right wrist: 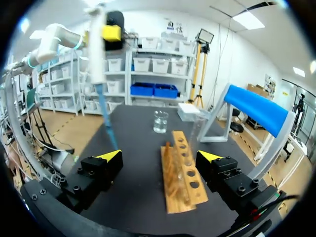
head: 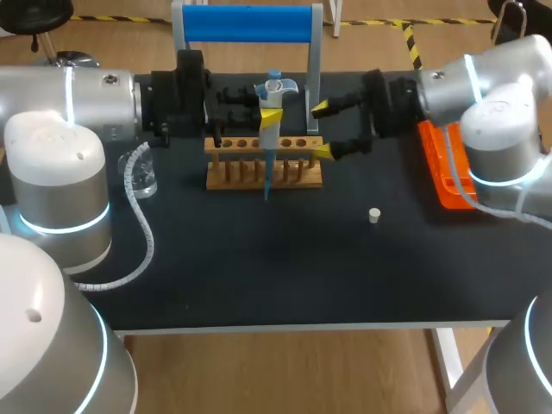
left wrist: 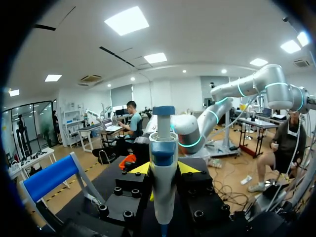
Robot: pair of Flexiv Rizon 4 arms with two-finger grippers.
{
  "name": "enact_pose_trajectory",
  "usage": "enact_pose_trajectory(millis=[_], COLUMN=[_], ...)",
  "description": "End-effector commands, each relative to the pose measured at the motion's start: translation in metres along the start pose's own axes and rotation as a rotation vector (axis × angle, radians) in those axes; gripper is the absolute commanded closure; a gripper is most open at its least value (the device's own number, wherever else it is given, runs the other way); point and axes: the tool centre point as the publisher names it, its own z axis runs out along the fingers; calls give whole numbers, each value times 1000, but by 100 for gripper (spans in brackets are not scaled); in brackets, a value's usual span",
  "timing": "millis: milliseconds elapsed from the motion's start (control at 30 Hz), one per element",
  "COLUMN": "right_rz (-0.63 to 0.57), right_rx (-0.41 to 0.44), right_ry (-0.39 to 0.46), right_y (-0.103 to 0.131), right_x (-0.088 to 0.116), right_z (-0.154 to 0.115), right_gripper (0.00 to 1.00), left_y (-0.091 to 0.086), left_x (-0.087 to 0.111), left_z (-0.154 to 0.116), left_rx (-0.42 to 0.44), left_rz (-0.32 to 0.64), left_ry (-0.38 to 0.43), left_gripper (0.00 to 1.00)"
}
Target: Invert the test tube, pick up the pipette, mount the tip to pipette, aspirate from beaker and dispense into the tube, eject the tip, return the pipette, and cap with the stopper.
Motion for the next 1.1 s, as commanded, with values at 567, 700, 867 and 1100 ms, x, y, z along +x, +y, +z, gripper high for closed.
enact_pose_trajectory(millis=[567,700,867,1100], right_rz=[73,66,43,17], right_rx=[-208,-234,-260,-307], right_ry=[-72,-57,-15,16], right_y=[53,63,77,91], right_x=[89,98,104,103], right_z=[-77,-66,-47,-21], right_gripper=[0,0,0,0], left_y=[0,0,0,0], left_x=[1,1,1,1], left_z=[0,0,0,0], left_rx=[1,1,1,1], left_rz=[0,0,0,0], left_ry=[-2,-2,-2,-2], left_gripper=[100,100,100,100])
